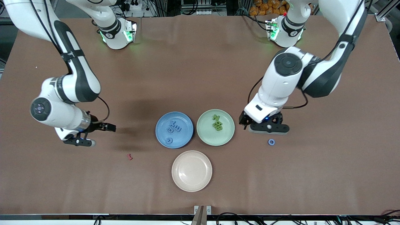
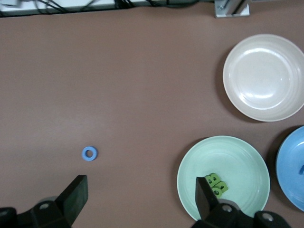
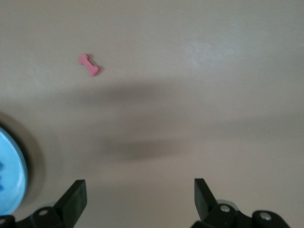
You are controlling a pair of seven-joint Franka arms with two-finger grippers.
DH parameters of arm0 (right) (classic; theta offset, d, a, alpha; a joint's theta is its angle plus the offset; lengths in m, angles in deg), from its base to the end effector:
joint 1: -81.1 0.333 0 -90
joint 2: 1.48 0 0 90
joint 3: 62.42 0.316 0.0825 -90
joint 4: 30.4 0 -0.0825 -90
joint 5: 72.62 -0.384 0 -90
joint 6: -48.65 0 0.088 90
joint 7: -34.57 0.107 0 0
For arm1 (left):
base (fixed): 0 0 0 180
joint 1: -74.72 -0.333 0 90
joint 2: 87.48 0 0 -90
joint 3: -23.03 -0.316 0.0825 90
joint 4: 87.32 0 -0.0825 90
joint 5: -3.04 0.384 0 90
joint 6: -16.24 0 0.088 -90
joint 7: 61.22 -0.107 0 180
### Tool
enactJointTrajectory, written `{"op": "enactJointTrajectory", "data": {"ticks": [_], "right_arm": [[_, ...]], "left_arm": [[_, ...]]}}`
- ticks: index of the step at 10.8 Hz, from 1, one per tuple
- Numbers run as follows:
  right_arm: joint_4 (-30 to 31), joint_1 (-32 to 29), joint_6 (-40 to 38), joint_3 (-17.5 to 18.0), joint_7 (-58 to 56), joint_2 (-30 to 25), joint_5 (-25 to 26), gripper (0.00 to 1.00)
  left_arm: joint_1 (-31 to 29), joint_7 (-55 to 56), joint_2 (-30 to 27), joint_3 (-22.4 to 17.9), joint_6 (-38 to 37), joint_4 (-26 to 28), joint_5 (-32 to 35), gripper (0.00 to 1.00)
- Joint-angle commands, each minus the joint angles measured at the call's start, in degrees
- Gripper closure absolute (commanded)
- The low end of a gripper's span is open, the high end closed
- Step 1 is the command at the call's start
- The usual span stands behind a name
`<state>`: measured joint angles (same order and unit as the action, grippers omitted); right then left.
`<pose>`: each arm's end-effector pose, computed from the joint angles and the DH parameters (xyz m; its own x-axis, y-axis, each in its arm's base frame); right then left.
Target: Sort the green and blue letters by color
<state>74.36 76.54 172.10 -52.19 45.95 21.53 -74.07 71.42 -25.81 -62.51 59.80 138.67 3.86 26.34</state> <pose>0.6309 0.0563 0.3121 0.9887 -0.1219 -0.0868 -0.1284 -0.9890 -0.0738 0.6101 -0.3103 0.4419 0.9700 -0.0760 0.2310 -0.0810 -0.9966 0.0125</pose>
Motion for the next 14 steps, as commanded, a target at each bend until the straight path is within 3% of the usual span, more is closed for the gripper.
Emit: {"op": "enactJointTrajectory", "data": {"ticks": [1, 5, 8, 11, 14], "right_arm": [[4.4, -0.5, -6.1, -1.3, -4.2, -9.8, 0.8, 0.00], [3.4, 3.8, -14.4, -4.9, -4.3, -16.0, 0.6, 0.00], [-5.1, 6.6, -24.6, -7.0, -4.7, -16.7, 0.1, 0.00], [-18.4, 6.5, -37.0, -7.1, -7.2, -17.1, 0.1, 0.00], [-22.0, 6.1, -40.9, -8.0, -9.5, -18.9, 0.1, 0.00]], "left_arm": [[-4.4, -2.4, -8.7, -0.6, -2.0, 1.9, -9.8, 0.00], [0.7, -10.2, -18.0, -13.9, -14.0, 1.6, -13.0, 0.00], [3.3, -17.7, -22.1, -24.2, -17.7, 1.5, -21.6, 0.00], [3.0, -21.2, -25.0, -28.5, -23.0, 1.4, -24.5, 0.00], [2.9, -21.7, -26.2, -31.5, -28.8, -1.3, -28.3, 0.00]]}}
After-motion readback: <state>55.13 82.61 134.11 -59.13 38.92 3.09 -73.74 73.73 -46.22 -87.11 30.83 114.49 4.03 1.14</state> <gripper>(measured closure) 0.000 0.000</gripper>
